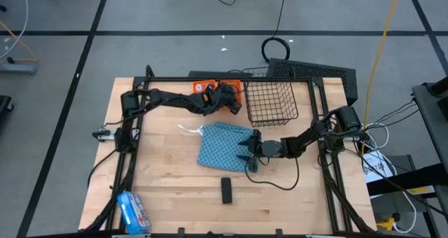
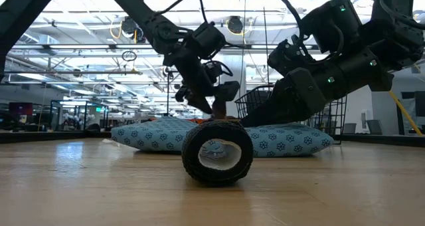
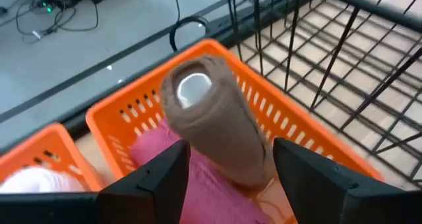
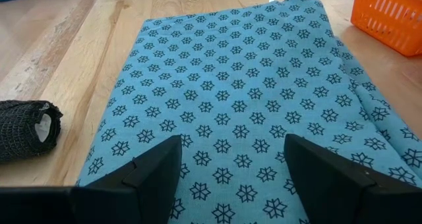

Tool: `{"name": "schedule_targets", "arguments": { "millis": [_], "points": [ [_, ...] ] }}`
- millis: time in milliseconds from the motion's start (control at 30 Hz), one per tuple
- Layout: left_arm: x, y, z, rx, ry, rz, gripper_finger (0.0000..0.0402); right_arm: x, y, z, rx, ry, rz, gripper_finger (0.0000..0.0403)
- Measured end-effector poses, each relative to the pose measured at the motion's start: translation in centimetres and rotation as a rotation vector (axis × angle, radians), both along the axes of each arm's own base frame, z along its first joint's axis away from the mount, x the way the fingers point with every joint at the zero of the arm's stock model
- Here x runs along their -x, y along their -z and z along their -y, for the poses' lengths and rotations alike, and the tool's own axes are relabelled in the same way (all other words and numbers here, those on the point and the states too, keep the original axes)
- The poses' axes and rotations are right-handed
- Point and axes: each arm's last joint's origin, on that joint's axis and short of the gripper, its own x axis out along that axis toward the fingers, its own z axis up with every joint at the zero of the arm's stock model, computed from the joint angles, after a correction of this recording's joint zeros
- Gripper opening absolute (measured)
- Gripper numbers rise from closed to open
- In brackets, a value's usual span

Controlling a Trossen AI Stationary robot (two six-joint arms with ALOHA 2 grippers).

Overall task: Pick & Place Medicine items
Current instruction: Put the brown bandage into the right orange basket

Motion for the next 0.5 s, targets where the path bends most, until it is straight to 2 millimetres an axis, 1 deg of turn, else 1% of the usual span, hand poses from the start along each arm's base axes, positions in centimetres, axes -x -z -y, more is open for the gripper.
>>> {"name": "schedule_targets", "arguments": {
  "millis": [100,300,400,500],
  "points": [
    [0.0,-0.3,-0.3,-0.012,0.01,0.003,0.0227,0.0,0.0,0.0,0.0,0.0,0.0,0.0256],
    [-0.3,-0.6,-0.4,-0.046,0.037,0.012,0.0227,0.0,0.0,0.0,0.0,0.0,0.0,0.0256],
    [-0.3,-0.6,-0.2,-0.055,0.053,0.0,0.0227,0.0,0.0,0.0,0.0,0.0,0.001,0.0256],
    [-0.2,-1.2,0.3,-0.064,0.093,-0.026,0.0227,0.0,0.0,0.0,0.0,0.0,0.001,0.0256]
  ]
}}
